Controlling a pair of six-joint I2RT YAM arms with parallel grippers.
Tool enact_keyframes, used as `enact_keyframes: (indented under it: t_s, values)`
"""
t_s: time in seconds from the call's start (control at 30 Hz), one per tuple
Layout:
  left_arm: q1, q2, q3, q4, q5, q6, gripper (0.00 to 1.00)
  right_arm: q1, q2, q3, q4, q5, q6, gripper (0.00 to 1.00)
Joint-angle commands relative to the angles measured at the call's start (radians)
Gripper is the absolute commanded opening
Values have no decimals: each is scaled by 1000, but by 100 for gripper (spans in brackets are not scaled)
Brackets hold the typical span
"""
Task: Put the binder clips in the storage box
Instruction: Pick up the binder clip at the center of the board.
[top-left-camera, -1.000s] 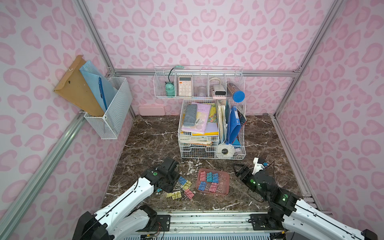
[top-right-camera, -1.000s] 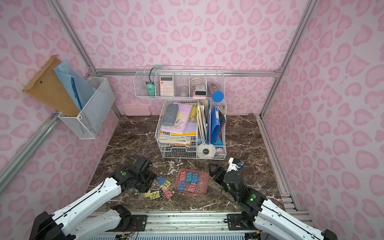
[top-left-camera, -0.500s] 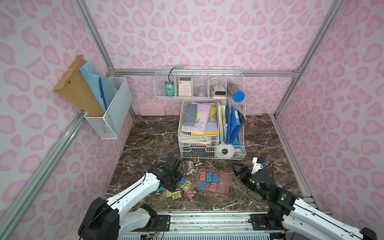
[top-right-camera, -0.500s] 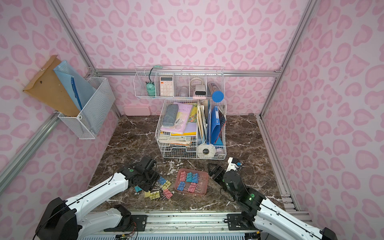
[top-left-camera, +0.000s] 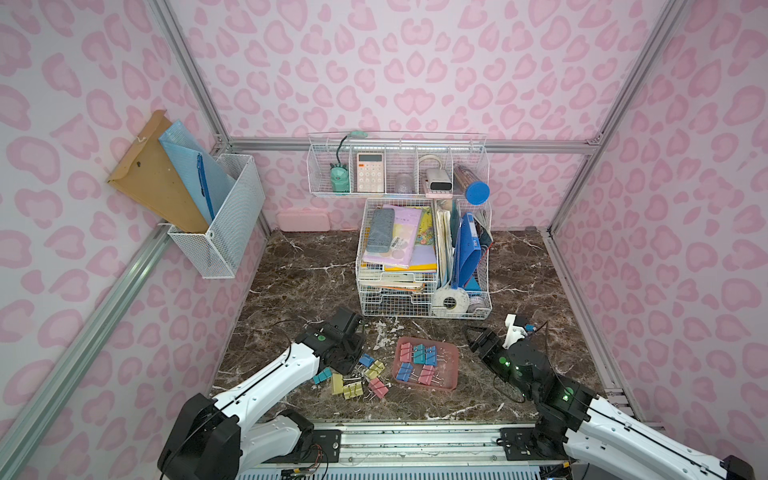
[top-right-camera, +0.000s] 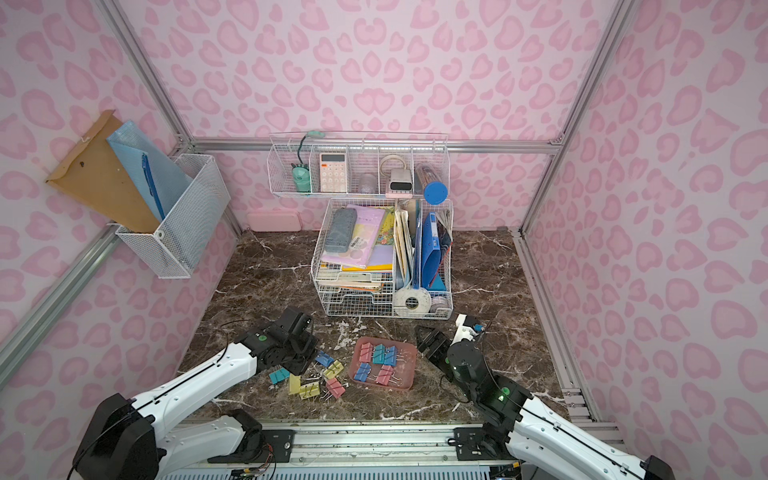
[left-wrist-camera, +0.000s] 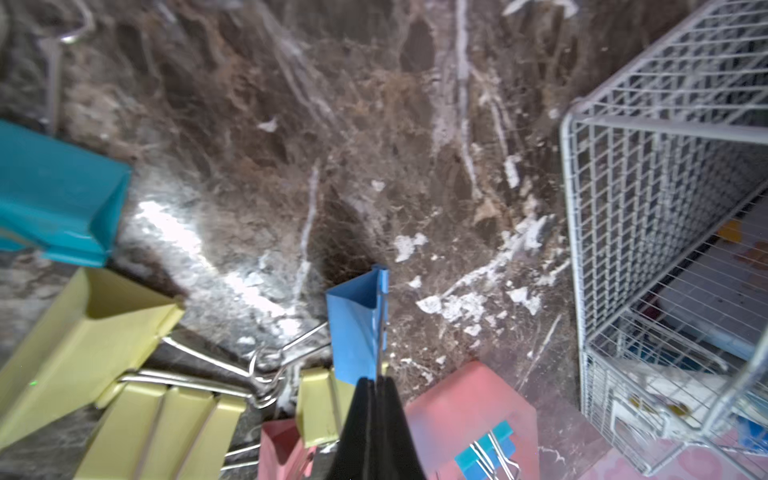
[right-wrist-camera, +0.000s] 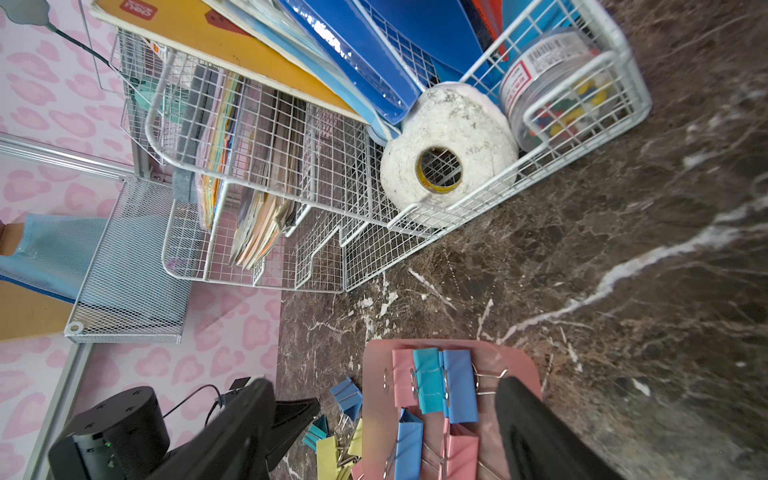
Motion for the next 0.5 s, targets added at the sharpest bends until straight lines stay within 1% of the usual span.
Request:
enact_keyframes:
  t_s: [0.0,0.1,0.17,0.2,0.27,0.3,0.37,0.4,0.47]
  values:
    - [18,-23,28,-73,-24,47,0,0,-10,9,-13,10,2,86]
    - [33,-63,110,-154,-85,112,0,-1,-27,9,-28,30,-1,86]
    - [36,-87,205,-207,-145,205,0,-1,-45,12,-45,53,-11,87]
    - [35,-91,252,-219,-156,257,0,-3,-56,13,-53,63,-17,87]
    - [33,-81,372,-223,-126,424,0,-15,-84,11,-73,84,-30,88]
    - [22,-72,413,-205,-100,467,0,-24,-96,8,-77,86,-37,88]
    - [-25,-49,471,-148,-35,547,0,-58,-126,-5,-78,72,-55,89]
    - [-65,-41,484,-105,-20,570,0,-74,-137,-10,-78,61,-61,90]
    - [-194,5,534,-60,-70,648,0,-130,-153,-13,-85,17,-79,90]
